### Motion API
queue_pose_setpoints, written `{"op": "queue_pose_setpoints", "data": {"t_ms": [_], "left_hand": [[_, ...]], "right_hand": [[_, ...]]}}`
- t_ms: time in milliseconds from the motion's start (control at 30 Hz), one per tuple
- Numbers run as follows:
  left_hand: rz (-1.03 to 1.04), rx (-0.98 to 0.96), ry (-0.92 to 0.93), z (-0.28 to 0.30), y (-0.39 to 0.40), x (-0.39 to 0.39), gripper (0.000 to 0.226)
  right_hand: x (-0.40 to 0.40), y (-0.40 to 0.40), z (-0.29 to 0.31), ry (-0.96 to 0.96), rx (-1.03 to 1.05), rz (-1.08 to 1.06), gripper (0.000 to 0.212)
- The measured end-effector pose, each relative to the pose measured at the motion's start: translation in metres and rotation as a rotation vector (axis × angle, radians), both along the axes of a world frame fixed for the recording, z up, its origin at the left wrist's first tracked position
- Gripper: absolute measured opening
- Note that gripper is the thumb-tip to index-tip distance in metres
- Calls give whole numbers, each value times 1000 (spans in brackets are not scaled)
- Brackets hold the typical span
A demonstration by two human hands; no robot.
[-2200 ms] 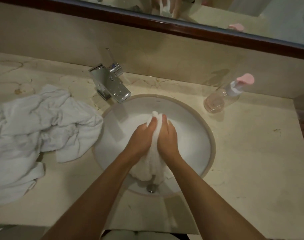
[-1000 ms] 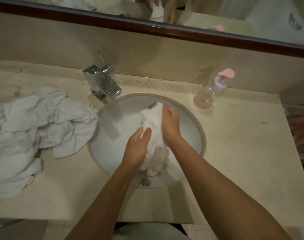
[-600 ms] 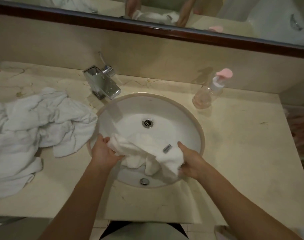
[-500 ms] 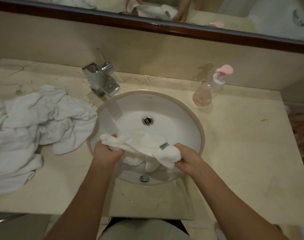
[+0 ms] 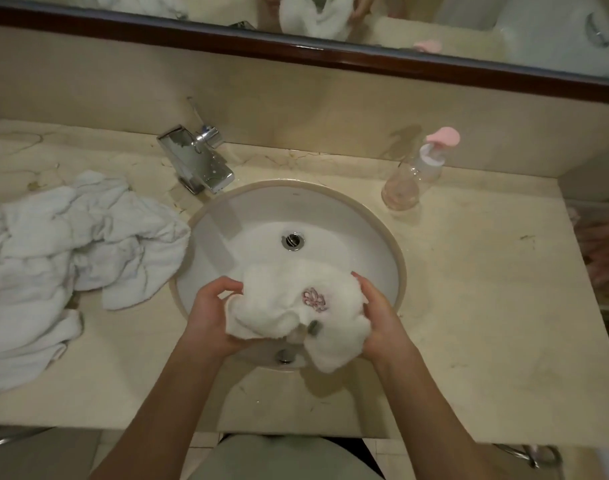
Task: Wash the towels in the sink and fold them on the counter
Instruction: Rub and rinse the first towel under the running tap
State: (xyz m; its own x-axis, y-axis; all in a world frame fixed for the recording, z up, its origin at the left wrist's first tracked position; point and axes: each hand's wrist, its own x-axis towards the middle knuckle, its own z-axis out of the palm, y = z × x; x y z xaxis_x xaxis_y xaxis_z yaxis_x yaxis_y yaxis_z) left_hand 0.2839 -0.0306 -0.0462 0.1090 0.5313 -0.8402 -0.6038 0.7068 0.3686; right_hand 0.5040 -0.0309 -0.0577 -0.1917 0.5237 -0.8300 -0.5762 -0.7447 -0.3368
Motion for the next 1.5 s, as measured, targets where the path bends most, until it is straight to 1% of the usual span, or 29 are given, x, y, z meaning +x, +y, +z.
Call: {"op": "queue_pose_setpoints", "data": {"t_ms": [67,100,133,167,233,300,333,367,433,500,567,633,667,700,733,767,800,867,900,967,1000,1067,1167,1200,1267,1333,1367,1433,1500], "left_hand": [[99,81,-139,1,3,-2,25],[128,138,-197,-3,4,-6,37],[144,158,-229,-3,4,-9,39],[136,186,-221,-1,6,-11,32],[101,186,-114,-2,13,-20,38],[55,162,-12,-1,27,-34,35],[39,165,48,-1,35,-41,38],[8,212,133,-7,43,-49,39],[-34,334,341,-14,53,-52,22],[-121,387,488,-11,52,-30,16],[-114,410,643,-10,41,10,18],[-45,373,742,-10,21,53,22],[-46,353,773,-4,13,70,24],[-100,359,801,2,7,81,26],[-181,378,856,0,6,82,28],[-243,385,889,-4,10,77,32],[-253,353,900,-12,22,66,37],[-210,275,860,-25,47,46,42],[-199,294,829,-26,51,44,38],[-301,445,836,-14,45,50,27],[-391,507,863,-10,42,52,26],[-434,473,942,-11,47,47,36],[-312,282,872,-27,70,31,31],[-300,296,864,-23,65,33,29],[-370,411,880,-10,42,47,29],[-426,465,845,-2,23,55,31],[-417,439,806,-8,19,51,30],[-251,217,581,-23,27,33,29],[-30,-58,238,-42,31,11,21]], "right_hand": [[5,-1,-5,215,8,-43,56],[8,-2,-5,228,-12,-76,62],[11,0,-4,231,-11,-65,63],[15,-1,-3,197,20,-20,58],[26,3,-2,33,122,44,46],[38,12,2,-205,257,84,40],[41,16,5,-251,320,73,35],[42,19,5,-245,370,52,33],[31,22,12,-176,442,32,35],[4,19,11,-251,511,92,32],[-39,19,9,-500,595,232,24],[-76,26,5,-751,664,219,30],[-85,35,2,-880,602,113,32],[-87,46,-1,-938,497,-43,32],[-87,54,-6,-932,384,-118,32],[-84,55,-14,-889,360,-95,30],[-86,49,-12,-887,416,26,28],[-96,32,-9,-837,649,308,29],[-98,32,-9,-856,698,339,30],[-95,55,-12,-934,554,212,32],[-93,67,-15,-904,452,149,34],[-94,73,-19,-877,388,150,32],[-113,56,-19,-924,560,354,33],[-114,60,-21,-980,549,355,34],[-106,88,-31,-1049,360,225,32],[-85,112,-38,-924,163,-15,27],[-73,118,-40,-730,108,-155,25],[-46,115,-44,-274,39,-319,32],[-21,95,-46,4,-3,-361,40]]}}
